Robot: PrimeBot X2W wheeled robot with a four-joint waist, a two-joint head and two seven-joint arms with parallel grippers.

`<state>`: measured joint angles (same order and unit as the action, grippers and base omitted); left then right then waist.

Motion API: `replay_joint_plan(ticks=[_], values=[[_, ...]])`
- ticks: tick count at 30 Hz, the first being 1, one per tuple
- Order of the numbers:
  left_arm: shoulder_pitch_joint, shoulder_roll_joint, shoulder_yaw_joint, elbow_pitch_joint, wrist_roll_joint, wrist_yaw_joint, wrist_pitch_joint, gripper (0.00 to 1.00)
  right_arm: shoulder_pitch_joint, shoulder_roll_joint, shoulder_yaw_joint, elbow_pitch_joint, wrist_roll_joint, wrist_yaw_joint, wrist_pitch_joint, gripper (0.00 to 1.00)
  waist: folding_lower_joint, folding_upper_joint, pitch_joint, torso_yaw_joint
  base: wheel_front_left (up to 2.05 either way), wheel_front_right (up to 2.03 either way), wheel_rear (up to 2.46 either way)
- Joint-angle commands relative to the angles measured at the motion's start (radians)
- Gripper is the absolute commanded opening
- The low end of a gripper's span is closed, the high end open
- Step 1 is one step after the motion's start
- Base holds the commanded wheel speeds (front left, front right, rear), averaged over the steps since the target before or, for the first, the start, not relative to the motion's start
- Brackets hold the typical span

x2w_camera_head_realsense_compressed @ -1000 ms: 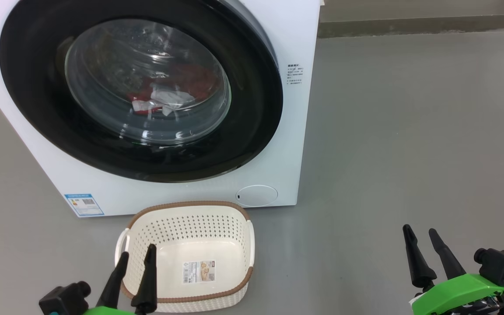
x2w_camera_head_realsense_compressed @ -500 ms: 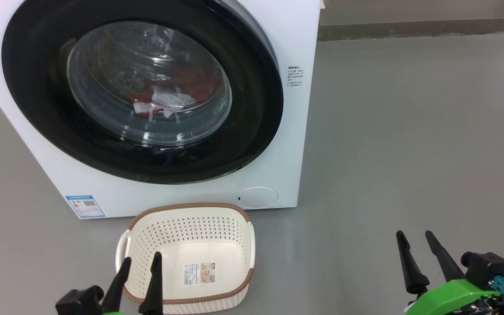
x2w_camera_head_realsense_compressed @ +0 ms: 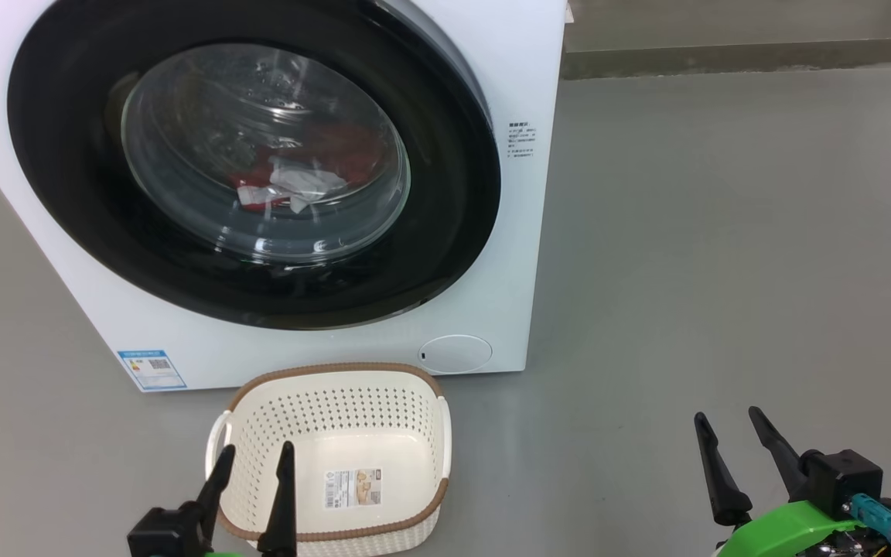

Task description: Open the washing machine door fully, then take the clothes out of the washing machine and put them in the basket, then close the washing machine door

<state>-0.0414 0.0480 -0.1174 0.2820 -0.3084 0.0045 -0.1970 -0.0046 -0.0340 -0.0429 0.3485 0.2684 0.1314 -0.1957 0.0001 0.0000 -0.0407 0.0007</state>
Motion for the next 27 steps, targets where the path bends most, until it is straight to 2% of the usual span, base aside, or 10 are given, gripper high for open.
replay_joint_plan(ticks=[1, 16, 27], values=[[-0.046, 0.011, 0.022, -0.025, 0.038, 0.012, -0.019, 1.0, -0.036, -0.012, 0.023, -0.023, -0.044, -0.001, -0.021, 1.0, -0.0001, 0.0, -0.001, 0.0, 0.0, 0.0, 0.0], [-0.059, 0.013, 0.016, -0.008, 0.178, 0.04, -0.065, 1.0, -0.044, -0.016, 0.034, -0.022, -0.16, -0.001, -0.066, 1.0, -0.0001, 0.0, -0.004, 0.0, 0.0, 0.0, 0.0], [-0.062, 0.013, 0.015, 0.007, 0.157, 0.042, -0.065, 1.0, -0.043, -0.016, 0.032, -0.023, -0.132, -0.001, -0.066, 1.0, -0.0001, 0.0, -0.002, 0.004, 0.0, 0.0, 0.0]])
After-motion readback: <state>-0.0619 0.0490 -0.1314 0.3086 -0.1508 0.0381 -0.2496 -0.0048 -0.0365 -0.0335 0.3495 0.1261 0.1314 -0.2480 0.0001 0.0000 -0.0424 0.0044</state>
